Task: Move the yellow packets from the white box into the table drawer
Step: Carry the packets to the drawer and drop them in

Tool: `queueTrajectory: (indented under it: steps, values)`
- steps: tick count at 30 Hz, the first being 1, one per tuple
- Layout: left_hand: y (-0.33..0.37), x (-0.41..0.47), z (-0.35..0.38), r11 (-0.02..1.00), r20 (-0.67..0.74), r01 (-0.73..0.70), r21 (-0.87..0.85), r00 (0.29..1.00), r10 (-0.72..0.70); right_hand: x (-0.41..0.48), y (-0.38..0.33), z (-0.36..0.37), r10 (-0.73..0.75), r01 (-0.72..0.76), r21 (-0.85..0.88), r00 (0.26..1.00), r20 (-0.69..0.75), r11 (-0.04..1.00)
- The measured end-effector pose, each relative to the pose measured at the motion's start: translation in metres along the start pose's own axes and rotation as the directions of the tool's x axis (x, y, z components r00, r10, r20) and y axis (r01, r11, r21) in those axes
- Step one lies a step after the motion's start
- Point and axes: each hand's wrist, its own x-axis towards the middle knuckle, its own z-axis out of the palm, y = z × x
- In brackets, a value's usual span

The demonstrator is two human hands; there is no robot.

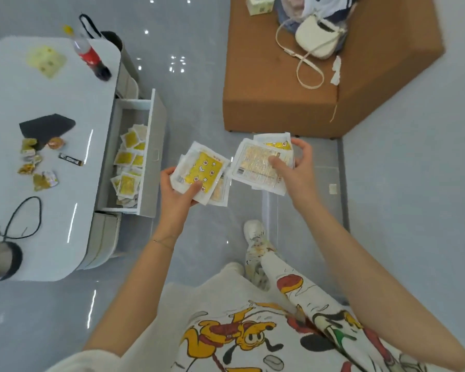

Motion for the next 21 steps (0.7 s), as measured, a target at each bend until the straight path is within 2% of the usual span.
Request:
queueTrajectory:
  steps: [9,13,21]
  values:
    - [0.011,0.038,-0.001,0.975,-0.281,-0.006,-0.224,0.958,-0.059,0.091,-0.029,0.038,-0.013,0.034,-0.094,0.978,0.21,0.995]
    - [0.013,0.044,-0.009,0.953,-0.419,-0.025,-0.303,0.902,-0.109,0.119,-0.042,0.061,-0.001,0.042,-0.133,0.956,0.294,0.99]
    - [0.012,0.063,-0.055,0.93,-0.586,-0.079,-0.358,0.795,-0.158,0.156,-0.063,0.155,0.081,-0.008,-0.169,0.897,0.434,0.986]
